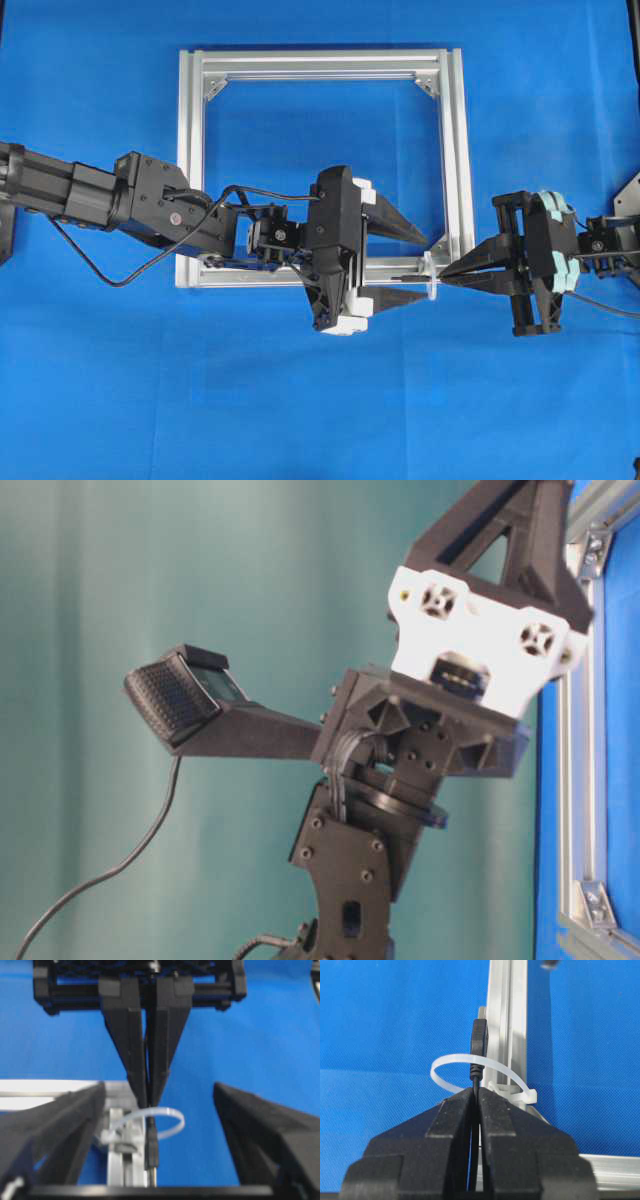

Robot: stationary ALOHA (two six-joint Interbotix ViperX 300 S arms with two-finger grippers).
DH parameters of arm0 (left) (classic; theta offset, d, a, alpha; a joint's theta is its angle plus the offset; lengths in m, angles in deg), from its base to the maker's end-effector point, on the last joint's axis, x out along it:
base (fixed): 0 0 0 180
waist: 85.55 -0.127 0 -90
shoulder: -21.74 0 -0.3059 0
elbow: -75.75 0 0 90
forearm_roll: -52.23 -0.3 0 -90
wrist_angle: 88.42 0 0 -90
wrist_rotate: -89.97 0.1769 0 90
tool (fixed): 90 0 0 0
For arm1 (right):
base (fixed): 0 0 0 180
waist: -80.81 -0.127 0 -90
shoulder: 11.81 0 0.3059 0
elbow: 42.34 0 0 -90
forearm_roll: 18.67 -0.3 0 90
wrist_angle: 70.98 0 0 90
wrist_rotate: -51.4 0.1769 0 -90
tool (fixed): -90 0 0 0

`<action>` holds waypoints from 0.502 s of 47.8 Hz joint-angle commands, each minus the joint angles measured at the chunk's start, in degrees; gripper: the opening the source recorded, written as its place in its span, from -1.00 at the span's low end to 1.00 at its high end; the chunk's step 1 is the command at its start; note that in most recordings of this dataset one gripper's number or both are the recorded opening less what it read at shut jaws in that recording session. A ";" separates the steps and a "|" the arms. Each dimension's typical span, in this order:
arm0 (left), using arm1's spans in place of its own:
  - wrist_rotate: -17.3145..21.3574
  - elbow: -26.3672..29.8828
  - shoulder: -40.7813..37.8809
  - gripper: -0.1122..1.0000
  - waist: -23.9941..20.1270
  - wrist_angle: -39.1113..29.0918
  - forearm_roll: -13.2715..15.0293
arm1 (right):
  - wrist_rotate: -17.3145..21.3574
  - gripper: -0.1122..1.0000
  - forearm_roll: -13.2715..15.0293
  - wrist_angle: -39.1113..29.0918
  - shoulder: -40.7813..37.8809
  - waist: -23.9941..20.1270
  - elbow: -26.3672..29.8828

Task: Insert the wire through the string loop located on the right side.
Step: 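Close the left gripper on the USB plug beyond the loop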

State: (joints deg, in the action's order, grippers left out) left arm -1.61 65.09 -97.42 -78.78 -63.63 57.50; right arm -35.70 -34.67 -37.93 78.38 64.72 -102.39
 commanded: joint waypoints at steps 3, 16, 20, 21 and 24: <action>0.09 1.05 1.05 0.80 0.09 -0.44 -0.09 | -0.09 -0.83 -0.09 0.26 0.26 0.09 0.88; -0.09 1.05 -1.93 0.72 0.09 -0.35 -0.18 | -0.09 -0.83 -0.09 0.26 0.35 0.09 0.88; -0.18 1.58 -3.78 0.72 0.26 -0.18 -0.09 | -0.09 -0.83 -0.09 0.26 0.35 0.09 0.79; -0.18 1.67 -4.13 0.72 0.26 -0.18 -0.18 | -0.09 -0.83 -0.09 0.26 0.35 0.09 0.88; -0.35 1.67 -4.92 0.72 0.26 -0.09 -0.09 | -0.09 -0.83 -0.09 0.26 0.35 0.09 0.79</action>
State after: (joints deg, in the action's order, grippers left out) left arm -1.88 65.45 -102.70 -78.69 -64.25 57.50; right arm -35.70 -34.67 -37.93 78.38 64.72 -102.39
